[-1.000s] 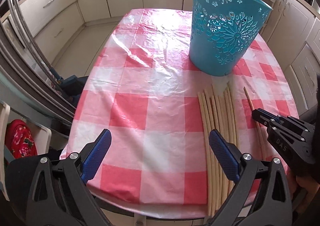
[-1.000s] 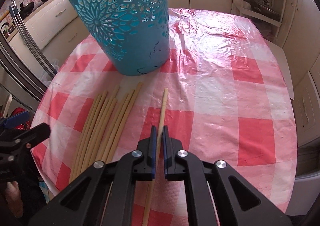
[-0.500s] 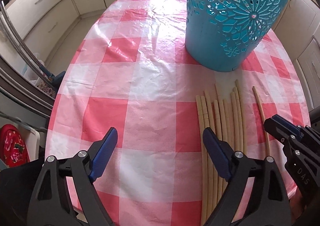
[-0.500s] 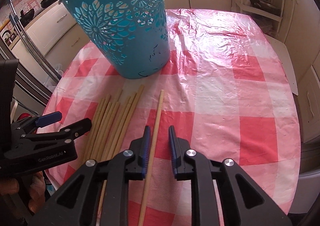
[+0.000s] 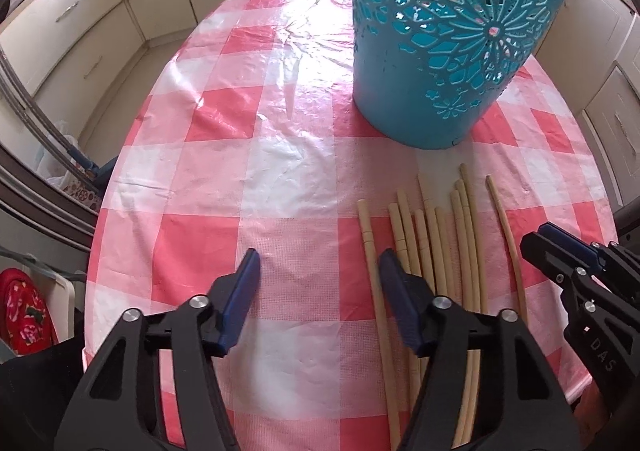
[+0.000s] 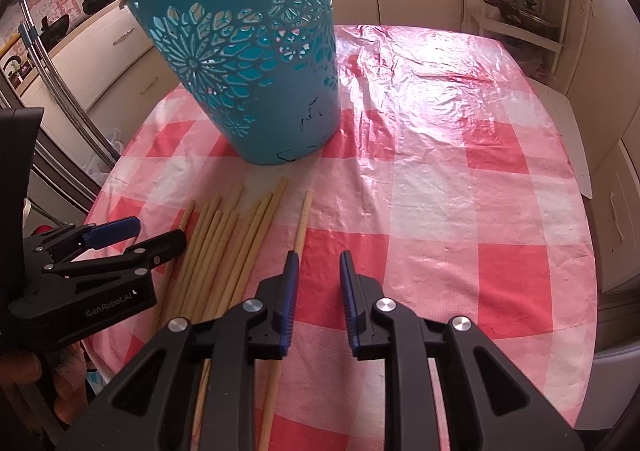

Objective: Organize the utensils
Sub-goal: 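Grasp one wooden stick with the left gripper while the right gripper grasps another stick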

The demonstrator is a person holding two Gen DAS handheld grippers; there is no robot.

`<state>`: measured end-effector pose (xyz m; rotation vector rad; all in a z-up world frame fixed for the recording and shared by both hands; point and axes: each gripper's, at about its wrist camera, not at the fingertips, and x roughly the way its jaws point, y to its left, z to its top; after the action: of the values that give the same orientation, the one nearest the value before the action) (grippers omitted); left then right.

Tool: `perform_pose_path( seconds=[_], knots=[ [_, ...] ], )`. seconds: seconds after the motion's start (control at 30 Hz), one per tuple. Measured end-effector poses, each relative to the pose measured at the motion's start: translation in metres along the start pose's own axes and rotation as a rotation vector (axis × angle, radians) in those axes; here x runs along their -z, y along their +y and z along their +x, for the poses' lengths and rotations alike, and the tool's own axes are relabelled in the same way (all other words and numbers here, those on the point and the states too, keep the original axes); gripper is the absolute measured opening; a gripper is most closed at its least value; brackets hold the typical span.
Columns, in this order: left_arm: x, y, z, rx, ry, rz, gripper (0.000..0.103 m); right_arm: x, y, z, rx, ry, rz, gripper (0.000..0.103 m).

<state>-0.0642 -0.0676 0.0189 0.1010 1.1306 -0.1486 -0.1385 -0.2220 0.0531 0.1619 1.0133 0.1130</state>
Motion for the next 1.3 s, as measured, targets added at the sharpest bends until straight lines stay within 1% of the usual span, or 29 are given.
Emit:
perform_pose_path(
  seconds=[0.03,0.07,0.1,0.2,0.3,0.43,0.57,0.6,0.77,0.8,0.87,0.93,1.13,1.23,1.3],
  knots=[
    [-0.001,0.0,-0.001,0.001,-0.003,0.011,0.037,0.0,0.001,-0.001,-0.001,-0.005,-0.004,0.021],
    [-0.003,-0.001,-0.001,0.009,-0.003,0.023,0.025,-0.001,0.001,-0.001,-0.002,-0.009,-0.007,0.021],
    [-0.004,-0.001,-0.001,0.041,-0.004,0.038,0.013,-0.001,0.002,-0.001,-0.004,-0.013,-0.009,0.021],
    [-0.008,-0.001,0.0,0.081,0.008,0.065,0.005,-0.003,0.004,0.001,-0.01,-0.017,-0.017,0.021],
    [-0.01,0.005,0.002,0.121,0.022,0.073,0.005,-0.005,0.007,0.007,-0.001,-0.016,-0.026,0.021],
    [-0.017,0.013,0.007,0.139,0.047,0.068,0.006,-0.007,0.013,0.015,0.022,-0.01,-0.049,0.021],
    [-0.017,0.007,0.007,0.106,0.032,0.112,0.006,-0.005,0.02,0.017,0.076,-0.025,-0.116,0.012],
    [-0.017,0.006,0.007,0.101,0.026,0.12,0.005,-0.005,0.02,0.017,0.078,-0.026,-0.121,0.011],
    [-0.013,0.004,0.004,0.086,0.016,0.119,0.005,-0.006,0.014,0.017,0.049,-0.022,-0.092,0.011],
    [-0.013,0.004,0.004,0.088,0.018,0.113,0.005,-0.006,0.013,0.017,0.041,-0.022,-0.085,0.011],
    [-0.01,0.005,0.001,0.096,0.018,0.106,0.005,-0.006,0.012,0.016,0.024,-0.023,-0.072,0.008],
    [-0.005,0.008,-0.004,0.103,0.012,0.1,0.005,-0.005,0.014,0.016,0.028,-0.028,-0.077,0.008],
    [0.006,0.028,-0.019,0.135,0.001,0.065,0.005,-0.002,0.02,0.017,0.055,-0.044,-0.109,0.008],
    [0.007,0.041,-0.04,0.185,-0.029,0.033,0.005,0.0,0.021,0.016,0.06,-0.05,-0.119,0.008],
    [0.006,0.052,-0.062,0.233,-0.074,0.013,0.005,0.001,0.022,0.016,0.062,-0.051,-0.12,0.007]
  ],
)
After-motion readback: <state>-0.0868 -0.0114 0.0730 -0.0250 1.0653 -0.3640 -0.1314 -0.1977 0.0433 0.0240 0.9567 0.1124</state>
